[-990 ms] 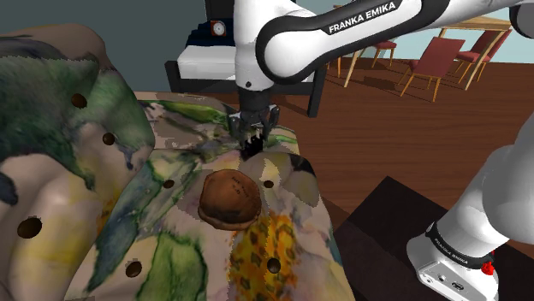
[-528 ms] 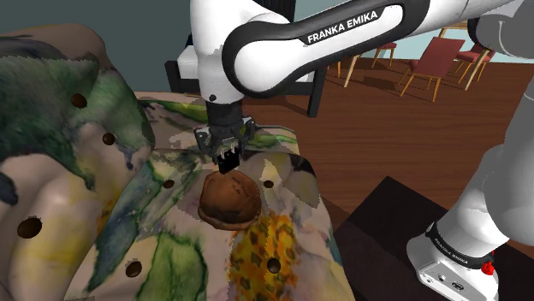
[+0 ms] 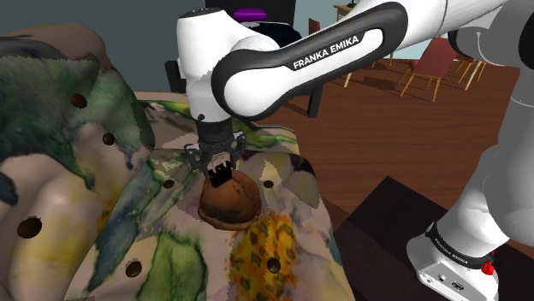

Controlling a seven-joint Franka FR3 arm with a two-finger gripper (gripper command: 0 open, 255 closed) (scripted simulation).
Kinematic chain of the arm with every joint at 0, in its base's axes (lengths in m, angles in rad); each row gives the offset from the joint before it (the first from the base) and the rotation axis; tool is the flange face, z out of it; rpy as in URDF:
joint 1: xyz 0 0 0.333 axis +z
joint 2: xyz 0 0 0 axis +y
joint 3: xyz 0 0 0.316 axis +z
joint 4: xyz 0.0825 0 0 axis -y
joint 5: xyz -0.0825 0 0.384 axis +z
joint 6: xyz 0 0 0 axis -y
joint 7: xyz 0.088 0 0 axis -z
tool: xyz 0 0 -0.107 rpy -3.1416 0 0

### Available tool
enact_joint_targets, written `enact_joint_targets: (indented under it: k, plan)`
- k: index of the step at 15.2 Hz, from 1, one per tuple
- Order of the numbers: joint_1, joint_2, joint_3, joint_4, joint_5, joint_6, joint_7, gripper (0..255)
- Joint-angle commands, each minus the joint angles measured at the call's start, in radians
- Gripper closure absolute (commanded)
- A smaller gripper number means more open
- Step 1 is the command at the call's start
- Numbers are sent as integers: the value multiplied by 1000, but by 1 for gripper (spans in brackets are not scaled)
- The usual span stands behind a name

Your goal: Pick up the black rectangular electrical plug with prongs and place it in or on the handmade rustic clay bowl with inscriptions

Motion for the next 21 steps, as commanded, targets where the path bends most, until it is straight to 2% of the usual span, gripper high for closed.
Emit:
enact_joint_targets:
  k: [1, 7, 15, 16, 21]
  plan:
    - [1, 9, -2, -15, -5, 24, 3, 255]
    - [5, 42, -10, -60, -24, 99, 15, 255]
    - [5, 42, -10, -60, -24, 99, 15, 255]
    - [5, 42, -10, -60, -24, 99, 15, 0]
    - [5, 42, -10, -60, -24, 99, 15, 0]
